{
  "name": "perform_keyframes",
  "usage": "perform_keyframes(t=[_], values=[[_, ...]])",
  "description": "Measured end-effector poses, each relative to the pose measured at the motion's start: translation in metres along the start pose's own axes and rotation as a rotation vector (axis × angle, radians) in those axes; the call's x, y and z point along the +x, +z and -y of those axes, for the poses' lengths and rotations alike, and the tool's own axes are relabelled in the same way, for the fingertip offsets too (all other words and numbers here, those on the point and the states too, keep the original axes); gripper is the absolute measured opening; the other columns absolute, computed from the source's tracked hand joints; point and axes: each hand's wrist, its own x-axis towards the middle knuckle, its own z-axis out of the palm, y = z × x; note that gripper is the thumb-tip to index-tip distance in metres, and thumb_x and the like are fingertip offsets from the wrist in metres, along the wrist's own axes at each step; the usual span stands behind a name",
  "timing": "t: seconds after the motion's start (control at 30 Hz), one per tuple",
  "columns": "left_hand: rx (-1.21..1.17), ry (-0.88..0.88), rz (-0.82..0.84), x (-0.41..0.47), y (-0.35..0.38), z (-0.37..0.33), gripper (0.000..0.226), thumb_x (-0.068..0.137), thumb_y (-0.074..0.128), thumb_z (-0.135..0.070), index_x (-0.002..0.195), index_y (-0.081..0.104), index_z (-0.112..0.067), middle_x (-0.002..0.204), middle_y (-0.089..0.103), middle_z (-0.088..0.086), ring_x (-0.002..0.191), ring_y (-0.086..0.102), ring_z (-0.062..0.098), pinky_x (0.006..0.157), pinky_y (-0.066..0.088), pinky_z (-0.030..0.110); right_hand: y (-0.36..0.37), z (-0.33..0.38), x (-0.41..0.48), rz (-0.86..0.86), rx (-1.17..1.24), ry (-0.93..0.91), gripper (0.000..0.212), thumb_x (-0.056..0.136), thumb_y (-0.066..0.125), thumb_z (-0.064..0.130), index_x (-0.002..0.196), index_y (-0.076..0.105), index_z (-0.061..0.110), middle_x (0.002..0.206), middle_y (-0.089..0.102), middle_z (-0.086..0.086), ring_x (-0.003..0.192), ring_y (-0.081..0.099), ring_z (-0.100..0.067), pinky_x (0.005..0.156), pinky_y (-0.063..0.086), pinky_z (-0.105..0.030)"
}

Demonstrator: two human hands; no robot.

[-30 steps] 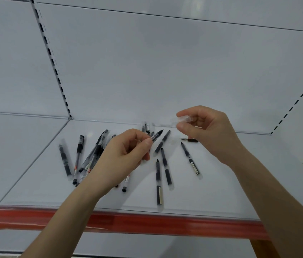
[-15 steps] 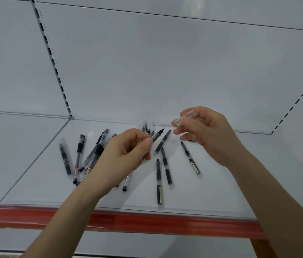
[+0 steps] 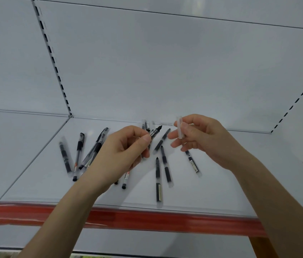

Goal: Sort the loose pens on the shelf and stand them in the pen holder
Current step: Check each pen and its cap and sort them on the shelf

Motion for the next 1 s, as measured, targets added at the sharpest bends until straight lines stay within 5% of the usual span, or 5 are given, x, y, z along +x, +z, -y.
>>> perform_keyframes(t=[0.17,0.37,0.83,1.0], values=[[0.008,-0.008,0.005,-0.001,0.0,0.0,0.013,0.09,0.051,-0.014,0.08,0.059,-0.013,0.059,0.059,0.0,0.041,0.038,0.007,0.039,0.03,0.014,-0.001,0.003,-0.002,-0.016,-0.112,-0.066,0.018,0.092,0.051,0.012,0.089,0.067,0.021,0.058,0.055,0.005,0.054,0.048,-0.01,0.051,0.042,-0.02],[0.026,0.003,0.024,-0.003,0.001,0.001,0.013,0.09,0.051,-0.014,0.08,0.059,-0.014,0.059,0.059,-0.001,0.042,0.039,0.007,0.039,0.031,0.014,-0.003,0.011,-0.002,-0.073,-0.036,-0.101,0.009,0.083,0.061,0.007,0.078,0.066,0.011,0.044,0.052,0.007,0.042,0.043,-0.006,0.042,0.037,-0.015],[0.082,0.005,0.143,-0.005,-0.002,0.006,0.005,0.087,0.06,-0.012,0.086,0.063,-0.016,0.061,0.058,-0.006,0.044,0.043,0.005,0.042,0.035,0.014,-0.002,0.015,0.001,0.114,-0.192,-0.088,0.004,0.081,0.066,0.012,0.082,0.069,0.014,0.053,0.047,0.004,0.052,0.041,-0.014,0.048,0.037,-0.021],[0.199,0.039,0.2,-0.007,-0.004,0.008,0.026,0.087,0.056,-0.006,0.097,0.062,-0.03,0.072,0.059,-0.001,0.056,0.056,0.003,0.053,0.046,0.018,-0.005,0.015,0.0,0.152,-0.195,-0.083,0.012,0.084,0.061,0.013,0.09,0.069,0.021,0.061,0.059,0.01,0.061,0.057,-0.006,0.056,0.048,-0.019]])
